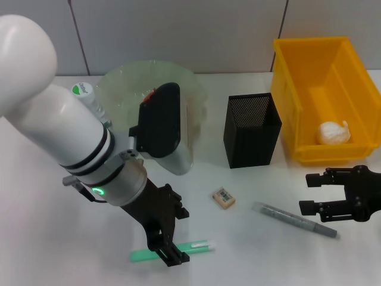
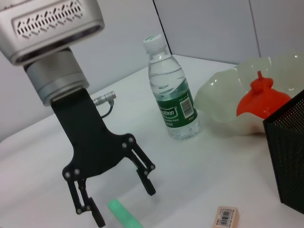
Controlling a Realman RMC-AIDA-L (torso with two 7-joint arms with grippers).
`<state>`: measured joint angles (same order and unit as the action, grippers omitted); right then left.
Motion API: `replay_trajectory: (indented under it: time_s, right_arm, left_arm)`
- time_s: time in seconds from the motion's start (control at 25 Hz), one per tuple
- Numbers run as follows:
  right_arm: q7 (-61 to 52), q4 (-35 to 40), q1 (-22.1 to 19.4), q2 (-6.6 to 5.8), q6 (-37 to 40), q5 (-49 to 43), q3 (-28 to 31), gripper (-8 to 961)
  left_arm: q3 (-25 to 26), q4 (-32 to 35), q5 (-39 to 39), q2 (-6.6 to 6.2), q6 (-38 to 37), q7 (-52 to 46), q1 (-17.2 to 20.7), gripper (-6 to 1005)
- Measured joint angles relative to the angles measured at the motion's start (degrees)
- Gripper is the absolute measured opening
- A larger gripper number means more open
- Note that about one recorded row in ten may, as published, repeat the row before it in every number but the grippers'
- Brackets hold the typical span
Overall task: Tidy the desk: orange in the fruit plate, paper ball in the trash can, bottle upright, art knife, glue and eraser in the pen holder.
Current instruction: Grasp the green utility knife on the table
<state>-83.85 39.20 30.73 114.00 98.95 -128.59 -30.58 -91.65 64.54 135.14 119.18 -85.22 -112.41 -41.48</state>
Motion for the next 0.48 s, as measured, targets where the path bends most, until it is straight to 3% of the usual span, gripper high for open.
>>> replay_trajectory:
  time_s: [0.44, 0.48]
  right_arm:
    - [0.1, -0.2, 0.0, -0.1, -0.8, 0.0, 0.0, 785]
    - [0.1, -0.2, 0.0, -0.1, -0.8, 0.0, 0.0, 785]
  left_arm:
    - [-3.6, -1.5, -1.1, -0.01, 3.3, 0.1, 0.2, 813]
    - [-3.6, -1.5, -1.1, -0.01, 3.3, 0.1, 0.2, 769]
